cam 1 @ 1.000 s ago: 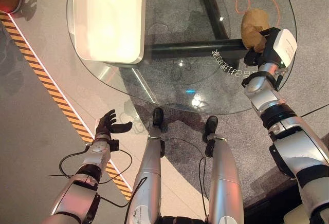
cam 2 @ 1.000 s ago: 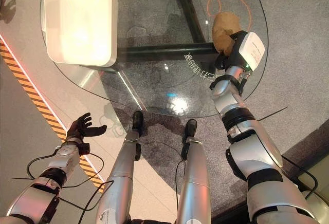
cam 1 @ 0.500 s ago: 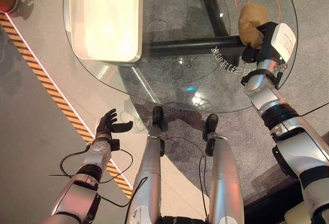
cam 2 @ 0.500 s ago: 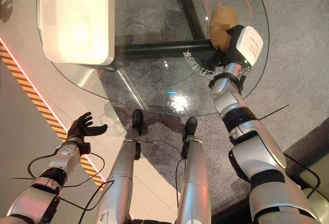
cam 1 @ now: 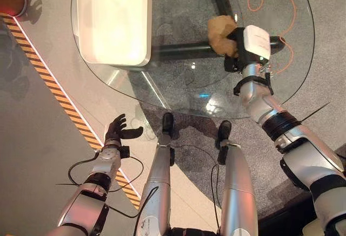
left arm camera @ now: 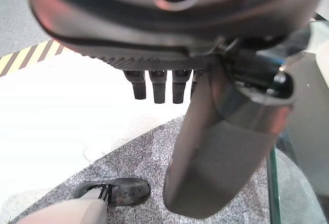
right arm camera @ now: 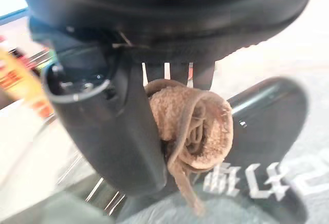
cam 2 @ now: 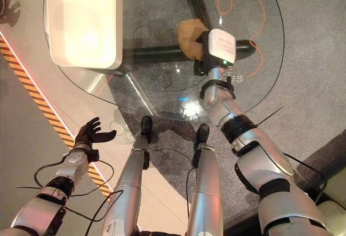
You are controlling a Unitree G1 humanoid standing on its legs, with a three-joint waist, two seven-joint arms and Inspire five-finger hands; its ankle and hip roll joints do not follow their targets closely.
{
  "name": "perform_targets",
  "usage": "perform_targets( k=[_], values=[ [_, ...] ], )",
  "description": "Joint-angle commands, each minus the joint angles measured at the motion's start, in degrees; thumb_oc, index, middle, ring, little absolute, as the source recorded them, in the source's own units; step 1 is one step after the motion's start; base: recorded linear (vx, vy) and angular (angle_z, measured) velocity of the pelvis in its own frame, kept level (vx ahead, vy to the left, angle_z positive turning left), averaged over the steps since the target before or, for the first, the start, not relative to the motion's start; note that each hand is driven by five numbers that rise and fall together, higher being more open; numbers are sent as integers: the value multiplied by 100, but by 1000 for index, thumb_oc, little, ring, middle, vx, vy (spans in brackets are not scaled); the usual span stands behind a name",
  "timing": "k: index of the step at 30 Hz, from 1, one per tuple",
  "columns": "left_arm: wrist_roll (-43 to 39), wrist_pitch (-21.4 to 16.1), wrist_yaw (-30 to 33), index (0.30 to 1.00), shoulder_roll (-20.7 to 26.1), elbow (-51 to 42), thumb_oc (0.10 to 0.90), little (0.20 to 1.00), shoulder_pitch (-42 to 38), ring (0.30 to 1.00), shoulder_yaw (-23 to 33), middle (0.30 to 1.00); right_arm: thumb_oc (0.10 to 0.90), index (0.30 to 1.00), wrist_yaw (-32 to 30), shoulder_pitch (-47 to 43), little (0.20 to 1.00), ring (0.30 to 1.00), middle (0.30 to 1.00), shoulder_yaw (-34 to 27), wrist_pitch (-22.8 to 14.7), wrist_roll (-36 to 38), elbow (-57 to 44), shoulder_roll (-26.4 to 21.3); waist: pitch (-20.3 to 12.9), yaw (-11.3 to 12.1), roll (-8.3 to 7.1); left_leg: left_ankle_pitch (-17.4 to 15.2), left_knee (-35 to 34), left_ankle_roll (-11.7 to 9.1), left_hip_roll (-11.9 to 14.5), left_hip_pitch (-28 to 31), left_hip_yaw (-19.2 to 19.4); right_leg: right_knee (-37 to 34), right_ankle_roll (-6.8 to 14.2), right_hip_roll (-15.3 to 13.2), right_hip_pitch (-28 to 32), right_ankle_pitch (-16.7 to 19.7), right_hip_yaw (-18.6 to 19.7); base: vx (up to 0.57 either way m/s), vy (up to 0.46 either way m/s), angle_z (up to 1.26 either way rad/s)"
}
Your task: Wipe the table with a cloth and put it in the basket.
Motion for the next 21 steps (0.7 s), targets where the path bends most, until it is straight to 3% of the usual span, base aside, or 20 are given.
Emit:
perform_targets(
  k=[1, 21],
  values=[
    [105, -132, 275, 900, -21, -45, 800, 900, 178, 900, 61, 900, 100, 300, 391, 89, 200, 300, 300, 456, -533, -299, -637, 444, -115, 56, 260, -391, 404, 727, -714, -80, 599, -791, -125, 321, 137, 449, -366, 0, 0, 0],
    [165, -80, 405, 900, -193, -148, 800, 900, 223, 900, 61, 900, 100, 300, 1442, 553, 200, 300, 300, 770, -937, -413, -1450, 843, -115, 7, 251, -318, 322, 712, -712, -85, 638, -837, -117, 317, 72, 503, -341, 0, 0, 0]
  ],
)
